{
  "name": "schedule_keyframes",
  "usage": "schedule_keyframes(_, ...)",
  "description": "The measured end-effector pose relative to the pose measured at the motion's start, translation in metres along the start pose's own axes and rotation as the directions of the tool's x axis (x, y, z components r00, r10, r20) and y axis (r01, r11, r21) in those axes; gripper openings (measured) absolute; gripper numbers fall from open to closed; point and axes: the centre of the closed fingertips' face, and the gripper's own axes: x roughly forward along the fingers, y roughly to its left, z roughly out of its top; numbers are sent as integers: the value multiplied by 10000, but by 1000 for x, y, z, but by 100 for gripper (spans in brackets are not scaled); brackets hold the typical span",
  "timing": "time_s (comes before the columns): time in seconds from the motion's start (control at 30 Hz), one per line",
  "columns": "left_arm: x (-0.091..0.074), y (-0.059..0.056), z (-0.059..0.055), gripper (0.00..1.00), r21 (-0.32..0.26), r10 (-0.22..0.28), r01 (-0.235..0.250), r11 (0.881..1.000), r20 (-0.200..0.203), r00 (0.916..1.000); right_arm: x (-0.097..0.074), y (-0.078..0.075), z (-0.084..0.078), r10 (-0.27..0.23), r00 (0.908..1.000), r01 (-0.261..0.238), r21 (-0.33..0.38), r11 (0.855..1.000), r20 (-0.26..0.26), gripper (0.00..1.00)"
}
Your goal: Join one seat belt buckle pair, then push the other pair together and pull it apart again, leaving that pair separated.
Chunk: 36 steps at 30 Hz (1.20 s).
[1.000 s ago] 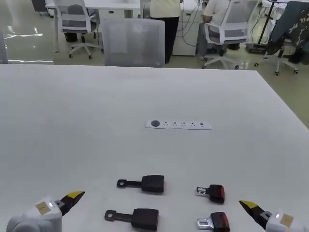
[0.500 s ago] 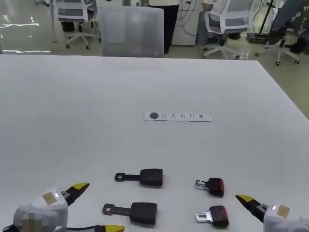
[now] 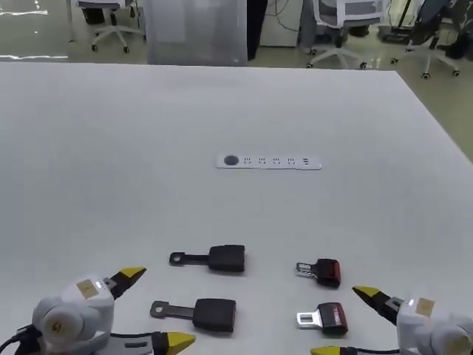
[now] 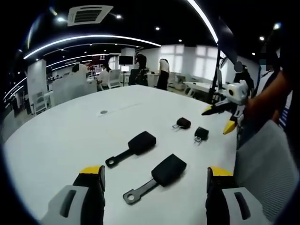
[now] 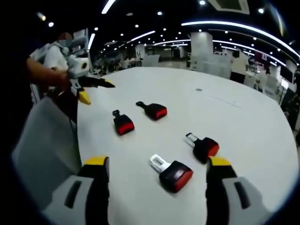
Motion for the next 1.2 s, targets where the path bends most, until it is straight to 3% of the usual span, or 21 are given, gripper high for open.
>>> schedule_keyframes(0.33,19,-1,-10,90,436,-571,596,9973,-568,9968,9,-10,-9,570,9975,-577,-161,9982,-420,84)
schedule_keyframes(0.67,38,-2,-17,87,914,-1129,1232,9882,-1101,9875,18,-10,-19,1412,9859,-1447,-334,9889,-892,79)
schedule_keyframes(0.93,56,-8,-22,83,1557,-1801,2071,9658,-1712,9686,24,-15,-29,2020,9678,-2150,-762,9736,-1500,77)
schedule_keyframes(1.2,72,-12,-34,78,2149,-2482,3028,9285,-2472,9366,30,-18,-39,2657,9406,-2928,-1089,9499,-2113,73)
